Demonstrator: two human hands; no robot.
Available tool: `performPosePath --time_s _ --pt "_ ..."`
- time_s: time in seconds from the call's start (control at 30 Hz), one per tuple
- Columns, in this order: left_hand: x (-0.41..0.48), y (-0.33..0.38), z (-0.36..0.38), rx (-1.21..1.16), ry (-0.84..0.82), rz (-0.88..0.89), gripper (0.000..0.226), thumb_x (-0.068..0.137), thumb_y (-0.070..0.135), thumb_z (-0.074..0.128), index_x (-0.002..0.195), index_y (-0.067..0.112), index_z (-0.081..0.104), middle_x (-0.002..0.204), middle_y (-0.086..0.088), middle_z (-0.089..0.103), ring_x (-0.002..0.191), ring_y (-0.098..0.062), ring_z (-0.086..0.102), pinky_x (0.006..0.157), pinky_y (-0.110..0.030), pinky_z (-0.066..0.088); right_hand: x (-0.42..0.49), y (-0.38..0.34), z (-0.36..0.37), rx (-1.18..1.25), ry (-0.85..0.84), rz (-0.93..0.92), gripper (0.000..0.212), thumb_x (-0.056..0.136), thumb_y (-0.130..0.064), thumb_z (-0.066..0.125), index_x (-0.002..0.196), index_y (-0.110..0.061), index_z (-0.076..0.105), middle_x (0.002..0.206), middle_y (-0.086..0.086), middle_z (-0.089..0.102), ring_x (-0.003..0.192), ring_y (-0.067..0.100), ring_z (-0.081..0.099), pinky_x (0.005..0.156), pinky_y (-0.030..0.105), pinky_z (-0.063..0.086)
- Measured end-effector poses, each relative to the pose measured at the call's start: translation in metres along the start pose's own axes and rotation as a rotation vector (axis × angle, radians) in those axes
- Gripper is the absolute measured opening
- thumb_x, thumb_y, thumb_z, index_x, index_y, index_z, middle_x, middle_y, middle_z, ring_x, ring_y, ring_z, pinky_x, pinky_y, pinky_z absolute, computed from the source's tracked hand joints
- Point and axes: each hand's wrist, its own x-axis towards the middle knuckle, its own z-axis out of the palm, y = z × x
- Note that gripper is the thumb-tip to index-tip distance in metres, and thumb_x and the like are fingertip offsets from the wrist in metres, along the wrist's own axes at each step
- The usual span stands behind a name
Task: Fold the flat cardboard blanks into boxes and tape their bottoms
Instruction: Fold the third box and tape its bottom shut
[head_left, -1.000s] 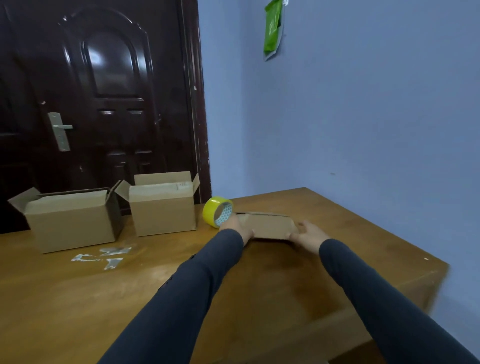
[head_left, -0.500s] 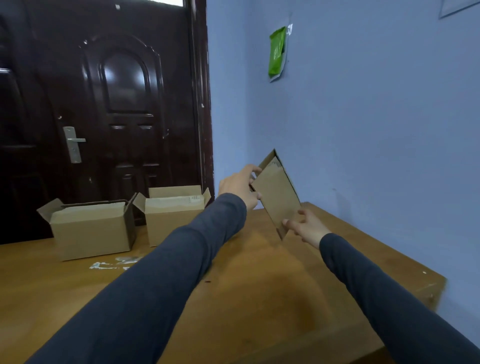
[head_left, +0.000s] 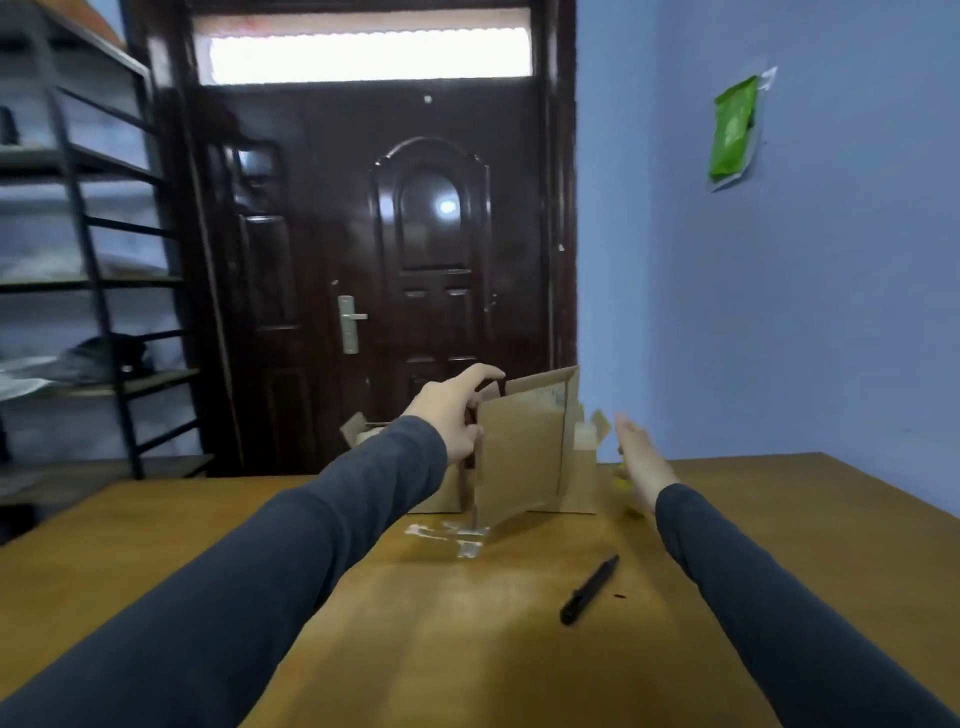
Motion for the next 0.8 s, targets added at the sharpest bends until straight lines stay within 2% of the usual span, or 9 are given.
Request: performPosePath --time_s 0.07,0.17,0.27,0.43,0.53,0.67,0.73,0.8 --pt "-0.012 -0.027 -0.012 0.026 0.006 -0.035 0.067 0.083 0.001 0.065 0.135 0.035 0.043 0.101 -0.001 0.063 0.080 -0.018 0.063 0.085 -0.035 0.056 -0.001 0.000 0.038 0.038 -0.066 0.012 0.065 0.098 -0.059 0.022 0.153 -0.026 0.020 0.152 -0.002 0.029 0.142 0.023 0.028 0.118 0.043 0.020" --pt "-0.031 -0.060 -0.020 0.016 -0.009 -0.079 0.062 0.083 0.001 0.062 0.135 0.032 0.046 0.091 0.000 0.063 0.078 -0.018 0.064 0.083 -0.033 0.056 0.001 0.005 0.085 0.116 -0.159 0.086 0.073 0.090 -0.070 0.030 0.150 -0.028 0.030 0.148 -0.004 0.039 0.134 0.019 0.041 0.116 0.045 0.026" --pt "-0.045 -0.092 -0.014 -0.003 -0.010 -0.128 0.058 0.083 0.003 0.061 0.131 0.032 0.047 0.082 0.004 0.061 0.072 -0.011 0.060 0.081 -0.031 0.055 0.006 0.012 0.117 0.175 -0.225 0.131 0.084 0.079 -0.079 0.034 0.148 -0.031 0.035 0.152 0.000 0.039 0.137 0.024 0.040 0.114 0.050 0.031" --pt "-0.056 -0.127 0.011 -0.023 -0.005 -0.217 0.062 0.085 0.009 0.058 0.132 0.044 0.035 0.101 0.000 0.065 0.086 -0.017 0.065 0.085 -0.036 0.057 0.003 0.013 0.144 0.125 -0.274 0.186 0.101 0.071 -0.086 0.035 0.151 -0.025 0.029 0.155 0.005 0.034 0.141 0.026 0.034 0.117 0.049 0.025" --pt "-0.057 -0.128 0.028 -0.089 0.037 -0.218 0.063 0.088 0.022 0.060 0.139 0.040 0.027 0.121 -0.001 0.064 0.094 -0.020 0.066 0.089 -0.037 0.055 0.000 0.008 0.149 0.069 -0.315 0.152 0.091 0.078 -0.081 0.036 0.151 -0.026 0.030 0.155 0.005 0.033 0.142 0.026 0.031 0.118 0.046 0.023" --pt "-0.054 -0.123 0.047 -0.088 0.096 -0.164 0.079 0.088 0.030 0.062 0.148 0.037 0.010 0.148 0.004 0.041 0.117 -0.020 0.057 0.097 -0.038 0.050 0.010 0.016 0.145 0.057 -0.263 0.171 0.076 0.087 -0.068 0.039 0.147 -0.021 0.038 0.151 0.008 0.039 0.138 0.028 0.036 0.117 0.045 0.024" --pt "-0.052 -0.122 0.053 -0.121 0.165 -0.147 0.086 0.085 0.034 0.066 0.149 0.038 0.008 0.149 0.007 0.033 0.120 -0.017 0.054 0.095 -0.040 0.051 0.015 0.019 0.139 0.056 -0.213 0.193 0.071 0.088 -0.062 0.041 0.143 -0.017 0.044 0.146 0.011 0.045 0.133 0.029 0.042 0.115 0.045 0.027" --pt "-0.047 -0.122 0.053 -0.217 0.232 -0.219 0.085 0.082 0.038 0.070 0.148 0.035 0.016 0.137 0.010 0.043 0.106 -0.013 0.059 0.090 -0.038 0.054 0.017 0.019 0.132 0.100 -0.204 0.201 0.060 0.092 -0.056 0.041 0.135 -0.015 0.051 0.137 0.013 0.054 0.125 0.028 0.048 0.109 0.042 0.035"
